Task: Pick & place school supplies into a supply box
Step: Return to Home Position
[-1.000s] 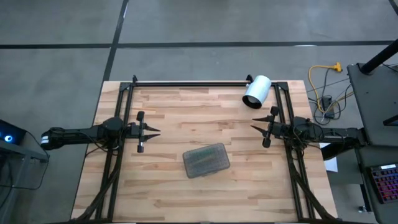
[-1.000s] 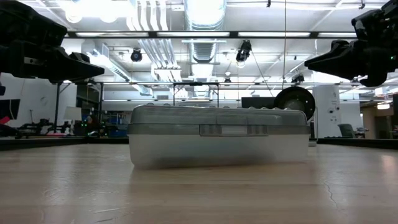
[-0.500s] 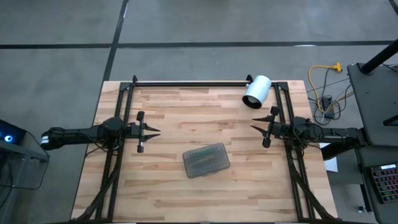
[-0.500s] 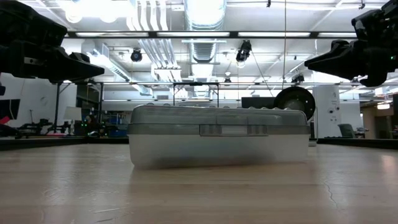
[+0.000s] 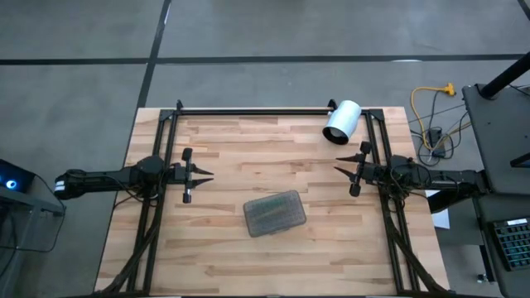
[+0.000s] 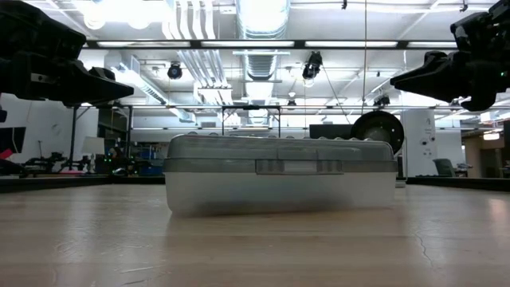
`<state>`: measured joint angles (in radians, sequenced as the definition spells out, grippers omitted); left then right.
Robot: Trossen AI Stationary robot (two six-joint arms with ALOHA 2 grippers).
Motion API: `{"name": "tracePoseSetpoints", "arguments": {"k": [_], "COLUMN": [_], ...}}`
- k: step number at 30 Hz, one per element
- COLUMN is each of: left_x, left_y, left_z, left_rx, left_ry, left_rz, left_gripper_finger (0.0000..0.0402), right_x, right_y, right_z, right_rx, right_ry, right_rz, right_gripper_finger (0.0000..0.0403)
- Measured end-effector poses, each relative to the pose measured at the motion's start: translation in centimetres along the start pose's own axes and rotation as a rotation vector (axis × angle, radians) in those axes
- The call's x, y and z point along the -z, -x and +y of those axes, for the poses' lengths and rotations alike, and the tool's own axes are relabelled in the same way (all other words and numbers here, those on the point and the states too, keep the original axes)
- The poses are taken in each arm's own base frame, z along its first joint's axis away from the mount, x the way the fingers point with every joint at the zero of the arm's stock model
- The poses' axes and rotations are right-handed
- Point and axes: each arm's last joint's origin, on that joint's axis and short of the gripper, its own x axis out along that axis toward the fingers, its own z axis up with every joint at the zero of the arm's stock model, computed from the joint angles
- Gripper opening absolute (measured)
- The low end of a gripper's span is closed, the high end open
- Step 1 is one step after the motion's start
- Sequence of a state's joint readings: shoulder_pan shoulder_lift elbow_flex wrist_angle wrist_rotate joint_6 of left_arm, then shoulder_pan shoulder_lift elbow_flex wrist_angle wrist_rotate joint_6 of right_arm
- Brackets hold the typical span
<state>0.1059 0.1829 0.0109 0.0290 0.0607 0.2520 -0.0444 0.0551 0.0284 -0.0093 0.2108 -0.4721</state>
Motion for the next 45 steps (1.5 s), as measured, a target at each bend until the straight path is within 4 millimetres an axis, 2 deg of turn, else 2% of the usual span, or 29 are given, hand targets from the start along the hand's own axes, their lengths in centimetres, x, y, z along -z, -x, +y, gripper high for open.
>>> {"name": "tracePoseSetpoints", "arguments": {"k": [12,45], "left_x": [0.00,0.00], "left_y": [0.00,0.00], "left_z": [0.00,0.00], "left_rx": [0.000,0.000], "left_ry": [0.000,0.000], "left_rz": [0.000,0.000], "left_gripper_finger": [0.0054,0.0054], "right_x": [0.00,0.00], "right_y": [0.00,0.00], "right_z": [0.00,0.00], "right_rx": [0.000,0.000], "right_ry": [0.000,0.000], "right_rz": [0.000,0.000], "right_gripper_finger": [0.0120,0.0130]}}
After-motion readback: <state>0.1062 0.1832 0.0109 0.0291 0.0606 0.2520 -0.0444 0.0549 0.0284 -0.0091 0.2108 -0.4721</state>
